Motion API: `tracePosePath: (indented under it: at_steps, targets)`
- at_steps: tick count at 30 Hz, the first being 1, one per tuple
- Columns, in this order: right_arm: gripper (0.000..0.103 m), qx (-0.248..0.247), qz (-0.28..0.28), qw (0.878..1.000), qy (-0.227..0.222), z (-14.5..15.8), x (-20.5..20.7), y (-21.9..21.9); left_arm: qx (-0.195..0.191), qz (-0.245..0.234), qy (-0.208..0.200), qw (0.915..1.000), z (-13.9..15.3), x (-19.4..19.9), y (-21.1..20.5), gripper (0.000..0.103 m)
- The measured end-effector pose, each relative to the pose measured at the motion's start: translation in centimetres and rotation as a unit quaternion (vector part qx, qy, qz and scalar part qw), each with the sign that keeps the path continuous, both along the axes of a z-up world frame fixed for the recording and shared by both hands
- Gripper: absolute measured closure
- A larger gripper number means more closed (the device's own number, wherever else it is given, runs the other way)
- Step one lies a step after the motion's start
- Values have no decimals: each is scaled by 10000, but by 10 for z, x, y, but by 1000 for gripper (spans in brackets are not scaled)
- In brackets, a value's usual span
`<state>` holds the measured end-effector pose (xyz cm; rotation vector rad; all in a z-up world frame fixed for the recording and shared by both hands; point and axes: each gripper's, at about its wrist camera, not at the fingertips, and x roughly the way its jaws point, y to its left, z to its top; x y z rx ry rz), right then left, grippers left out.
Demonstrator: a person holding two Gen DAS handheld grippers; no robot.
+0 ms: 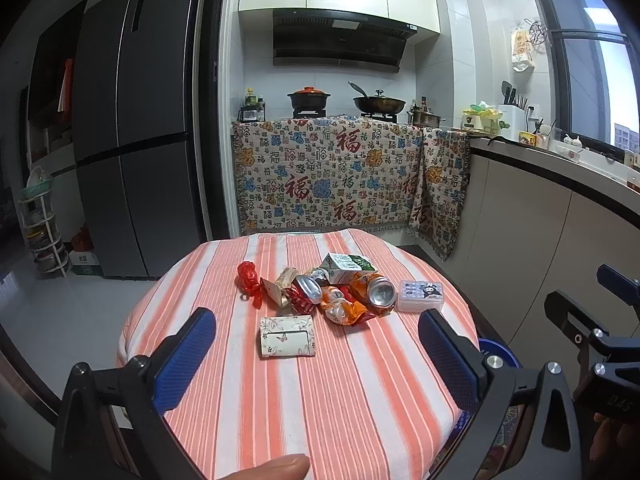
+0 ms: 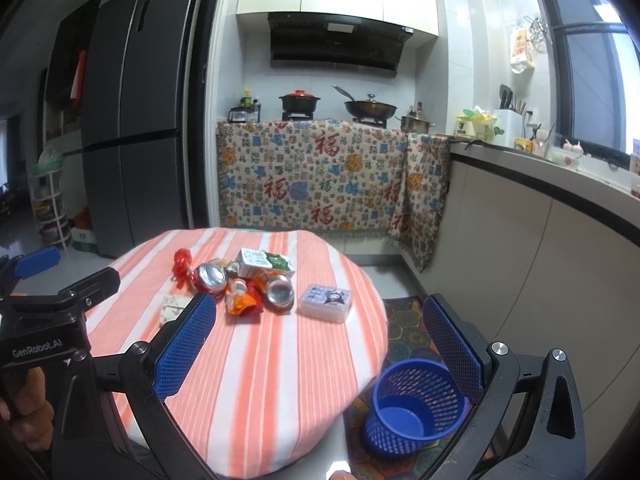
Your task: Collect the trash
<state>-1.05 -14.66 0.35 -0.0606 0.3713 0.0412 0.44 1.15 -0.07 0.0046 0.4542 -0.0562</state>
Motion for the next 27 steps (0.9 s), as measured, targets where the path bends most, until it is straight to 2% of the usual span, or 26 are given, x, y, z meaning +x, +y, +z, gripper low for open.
tracePosePath:
  at_steps: [10,14,21,24,27]
  targets:
    - [0,19,63,10000,53,-7,3,3,-105,-202,274,9994,-19,9,6,0]
    - [0,28,102,9999,73,-13,6,5,41,-224,325,9992,-31,14,9,0]
    - [0,59,242,9994,228,-31,20,10,-97,-496,777,9957,-62,38,25,0]
    - [0,67,301,9990,316,-46,32,12,147,-891,975,9911,-80,54,29,0]
    - [0,94,465,9970,612,-71,50,18,465,-1272,1089,9848,-96,69,30,0]
